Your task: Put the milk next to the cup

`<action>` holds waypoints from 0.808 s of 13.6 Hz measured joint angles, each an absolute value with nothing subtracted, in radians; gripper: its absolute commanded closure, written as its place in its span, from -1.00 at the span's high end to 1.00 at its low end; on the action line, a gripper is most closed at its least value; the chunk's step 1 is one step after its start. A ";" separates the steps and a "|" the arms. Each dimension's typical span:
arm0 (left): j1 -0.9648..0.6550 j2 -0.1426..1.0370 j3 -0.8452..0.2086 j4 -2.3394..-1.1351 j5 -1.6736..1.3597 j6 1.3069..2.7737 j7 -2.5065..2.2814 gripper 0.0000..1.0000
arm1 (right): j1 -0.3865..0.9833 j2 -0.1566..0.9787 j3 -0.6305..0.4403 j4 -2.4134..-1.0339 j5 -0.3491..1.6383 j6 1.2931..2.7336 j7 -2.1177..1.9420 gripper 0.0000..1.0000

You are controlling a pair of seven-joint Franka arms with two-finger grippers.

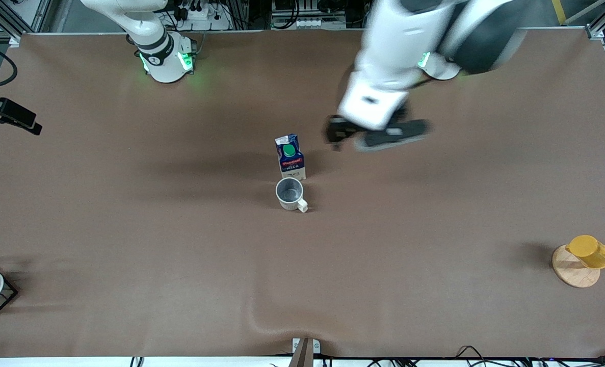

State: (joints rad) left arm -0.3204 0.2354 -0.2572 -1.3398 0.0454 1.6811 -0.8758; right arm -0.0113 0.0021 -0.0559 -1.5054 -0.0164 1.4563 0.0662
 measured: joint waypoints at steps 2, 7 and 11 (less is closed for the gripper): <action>-0.195 0.200 -0.255 -1.348 0.045 1.632 -0.761 1.00 | -0.011 0.003 -0.056 -1.506 -0.018 1.455 0.066 1.00; -0.039 0.162 -0.249 -1.389 0.045 1.583 -0.578 1.00 | -0.009 0.003 -0.055 -1.506 -0.018 1.455 0.066 1.00; -0.040 0.036 -0.151 -1.520 0.045 1.572 -0.346 1.00 | -0.002 0.003 -0.052 -1.505 -0.018 1.455 0.064 1.00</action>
